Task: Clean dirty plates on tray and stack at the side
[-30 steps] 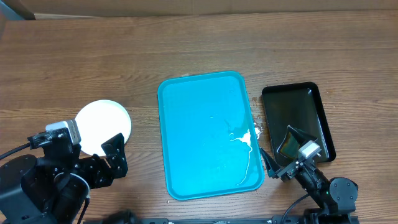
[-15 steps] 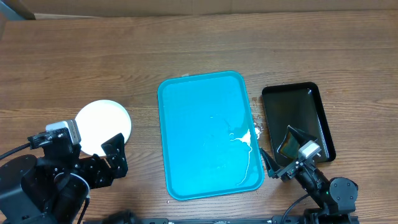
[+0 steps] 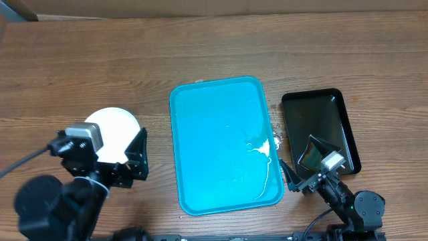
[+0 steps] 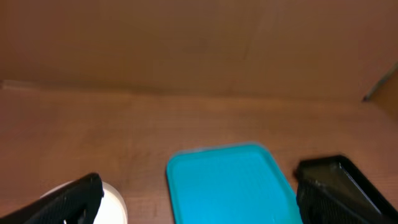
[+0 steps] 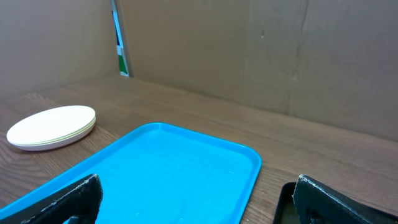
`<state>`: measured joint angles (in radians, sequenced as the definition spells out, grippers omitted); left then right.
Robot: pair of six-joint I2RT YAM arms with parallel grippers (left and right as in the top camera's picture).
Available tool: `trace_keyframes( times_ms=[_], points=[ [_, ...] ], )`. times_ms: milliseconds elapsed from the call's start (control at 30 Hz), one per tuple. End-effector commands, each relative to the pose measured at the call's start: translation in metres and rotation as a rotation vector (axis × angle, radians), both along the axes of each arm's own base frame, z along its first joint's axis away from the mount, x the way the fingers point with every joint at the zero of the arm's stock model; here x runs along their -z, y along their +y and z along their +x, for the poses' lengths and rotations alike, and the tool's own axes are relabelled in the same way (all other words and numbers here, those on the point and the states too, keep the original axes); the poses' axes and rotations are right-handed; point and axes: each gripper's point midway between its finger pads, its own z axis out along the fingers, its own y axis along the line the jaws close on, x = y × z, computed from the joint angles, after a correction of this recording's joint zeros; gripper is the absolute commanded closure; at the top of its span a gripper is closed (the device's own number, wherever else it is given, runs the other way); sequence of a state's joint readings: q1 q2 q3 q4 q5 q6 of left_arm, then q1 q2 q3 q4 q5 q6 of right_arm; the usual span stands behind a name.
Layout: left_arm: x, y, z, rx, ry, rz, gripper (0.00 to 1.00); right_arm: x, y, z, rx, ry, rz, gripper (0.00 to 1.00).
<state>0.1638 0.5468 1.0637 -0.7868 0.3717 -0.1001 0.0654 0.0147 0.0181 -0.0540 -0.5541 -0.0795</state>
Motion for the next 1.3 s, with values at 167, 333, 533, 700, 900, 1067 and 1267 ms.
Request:
trace_keyframes(
  times_ms=[167,333,533,700,900,1067,1267],
  points=[
    [0.042,-0.005,0.002,0.018,-0.226,0.048,0.00,0.002,0.000,-0.001,-0.005,0.001,0.004,0.00],
    [0.080,-0.008,0.006,0.022,-0.288,0.053,0.00,0.002,0.000,-0.001,-0.005,0.001,0.004,0.00],
    [0.122,-0.011,0.013,0.033,-0.337,0.032,0.00,0.002,0.000,-0.001,-0.005,0.001,0.004,0.00],
    [0.141,-0.012,0.022,0.038,-0.359,0.032,0.00,0.002,0.000,-0.001,-0.005,0.001,0.004,0.00],
    [0.172,-0.014,0.030,0.049,-0.328,0.029,0.00,0.002,0.000,-0.001,-0.005,0.001,0.004,0.00],
    [0.181,-0.014,0.030,0.047,-0.291,0.035,0.00,0.002,0.000,-0.001,-0.005,0.001,0.004,0.00],
    [0.199,-0.013,0.030,0.048,-0.214,0.031,0.00,0.002,0.000,-0.001,-0.005,0.001,0.004,0.00]
  ],
)
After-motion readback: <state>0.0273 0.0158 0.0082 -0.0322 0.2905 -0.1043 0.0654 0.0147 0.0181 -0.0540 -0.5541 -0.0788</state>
